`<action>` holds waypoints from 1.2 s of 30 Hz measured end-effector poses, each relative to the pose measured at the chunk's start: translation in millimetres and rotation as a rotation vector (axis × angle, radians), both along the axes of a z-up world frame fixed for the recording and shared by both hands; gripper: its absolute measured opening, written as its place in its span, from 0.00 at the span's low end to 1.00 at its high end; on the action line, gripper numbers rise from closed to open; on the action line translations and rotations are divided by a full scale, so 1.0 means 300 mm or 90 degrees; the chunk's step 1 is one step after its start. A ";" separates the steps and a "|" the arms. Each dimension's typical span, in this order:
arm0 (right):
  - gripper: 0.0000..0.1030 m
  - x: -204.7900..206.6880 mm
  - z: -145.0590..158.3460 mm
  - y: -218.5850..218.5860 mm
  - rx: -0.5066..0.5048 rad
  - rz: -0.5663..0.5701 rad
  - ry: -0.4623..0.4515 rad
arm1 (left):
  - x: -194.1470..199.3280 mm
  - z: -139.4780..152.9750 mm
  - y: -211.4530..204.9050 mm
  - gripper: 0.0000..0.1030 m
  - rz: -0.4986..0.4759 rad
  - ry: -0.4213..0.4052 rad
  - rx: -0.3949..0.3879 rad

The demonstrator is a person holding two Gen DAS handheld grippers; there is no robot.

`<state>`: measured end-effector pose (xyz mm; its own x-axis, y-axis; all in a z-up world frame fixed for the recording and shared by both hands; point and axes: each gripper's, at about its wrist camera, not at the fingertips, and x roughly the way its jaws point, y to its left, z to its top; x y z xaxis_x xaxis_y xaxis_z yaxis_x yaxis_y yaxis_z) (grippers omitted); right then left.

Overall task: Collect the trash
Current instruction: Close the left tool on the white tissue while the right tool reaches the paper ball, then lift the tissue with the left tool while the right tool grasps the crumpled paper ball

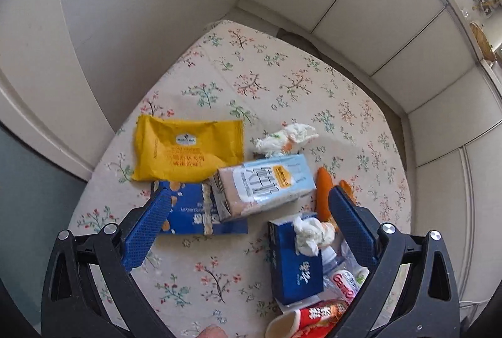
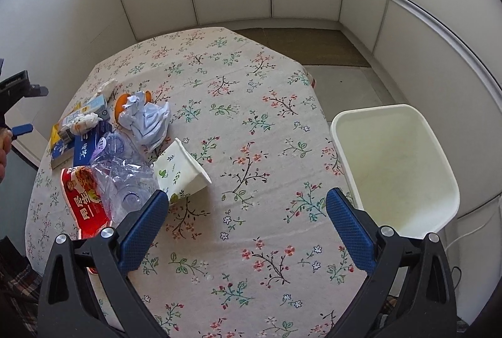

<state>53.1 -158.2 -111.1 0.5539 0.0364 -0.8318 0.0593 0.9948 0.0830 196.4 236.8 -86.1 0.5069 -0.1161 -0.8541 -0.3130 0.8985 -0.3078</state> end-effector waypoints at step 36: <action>0.94 0.040 0.028 0.149 0.024 0.165 -0.031 | 0.313 -0.077 -0.149 0.42 -0.086 0.013 0.094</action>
